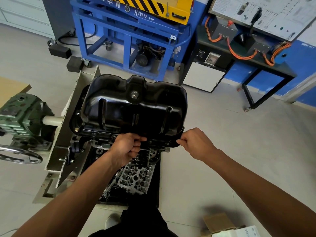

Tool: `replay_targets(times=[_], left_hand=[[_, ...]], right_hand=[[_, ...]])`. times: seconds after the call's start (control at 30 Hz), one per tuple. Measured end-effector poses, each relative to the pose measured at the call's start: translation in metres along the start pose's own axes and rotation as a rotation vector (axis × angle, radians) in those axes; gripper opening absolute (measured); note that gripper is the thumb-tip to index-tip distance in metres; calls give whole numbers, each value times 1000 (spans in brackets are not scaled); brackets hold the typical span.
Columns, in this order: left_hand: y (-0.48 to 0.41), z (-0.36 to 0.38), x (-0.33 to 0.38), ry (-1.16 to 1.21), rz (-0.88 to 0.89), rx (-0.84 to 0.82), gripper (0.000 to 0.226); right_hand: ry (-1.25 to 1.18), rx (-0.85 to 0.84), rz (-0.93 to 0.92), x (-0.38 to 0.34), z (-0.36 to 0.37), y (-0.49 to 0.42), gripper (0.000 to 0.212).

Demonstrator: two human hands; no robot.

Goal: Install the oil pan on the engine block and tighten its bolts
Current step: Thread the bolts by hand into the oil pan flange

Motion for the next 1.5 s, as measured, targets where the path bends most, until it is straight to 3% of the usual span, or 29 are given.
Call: replay_targets(times=[0.37, 0.6, 0.93, 1.1, 1.27, 1.5], left_hand=[[-1, 0, -1, -3, 1, 2, 31], [-4, -1, -1, -5, -1, -3, 32], [-3, -1, -1, -11, -1, -12, 30], [-1, -2, -1, -11, 1, -7, 29], [1, -1, 1, -19, 4, -11, 29], [2, -2, 1, -26, 10, 3, 29]], right_hand=[[84, 28, -25, -4, 0, 2, 47], [15, 39, 9, -2, 3, 2, 39], [153, 129, -13, 0, 7, 3, 43], [42, 187, -4, 0, 1, 9, 33], [26, 118, -33, -3, 1, 8, 14], [87, 81, -13, 0, 4, 3, 35]])
Point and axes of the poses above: each hand's wrist, its own y-axis away from the middle knuckle, its own z-axis out of the palm, x = y × z, the point moved 5 cm from there along -y, towards the middle knuckle, and after that the axes turned 2 degrees about -x, right-handed, at the moved point
